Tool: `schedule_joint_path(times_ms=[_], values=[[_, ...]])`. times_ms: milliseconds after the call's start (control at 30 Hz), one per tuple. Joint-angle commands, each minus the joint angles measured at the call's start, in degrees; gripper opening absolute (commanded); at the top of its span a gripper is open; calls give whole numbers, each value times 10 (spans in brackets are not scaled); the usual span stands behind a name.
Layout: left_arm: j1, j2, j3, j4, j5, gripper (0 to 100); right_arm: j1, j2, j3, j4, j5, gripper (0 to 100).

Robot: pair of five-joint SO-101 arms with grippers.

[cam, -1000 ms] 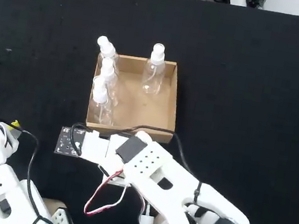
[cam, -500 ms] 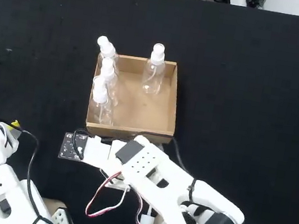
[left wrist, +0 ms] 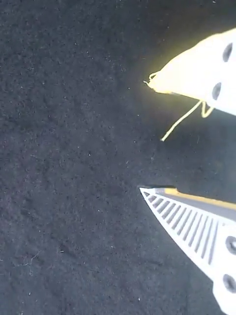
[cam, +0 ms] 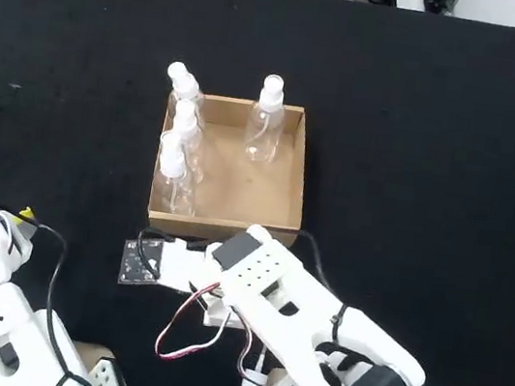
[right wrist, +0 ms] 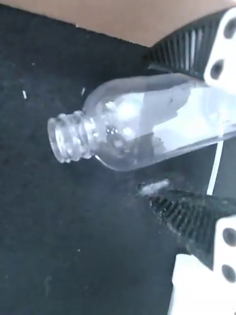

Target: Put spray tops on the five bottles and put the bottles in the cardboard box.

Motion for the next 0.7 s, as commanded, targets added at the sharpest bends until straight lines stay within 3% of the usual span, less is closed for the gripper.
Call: schedule_joint_path(times_ms=[0,667], values=[[-7,-2,-43,-4,4,184,9,-29,-3,-13,5,316],[-7,-2,-42,-5,2,184,-16,93,-116,18,1,314]])
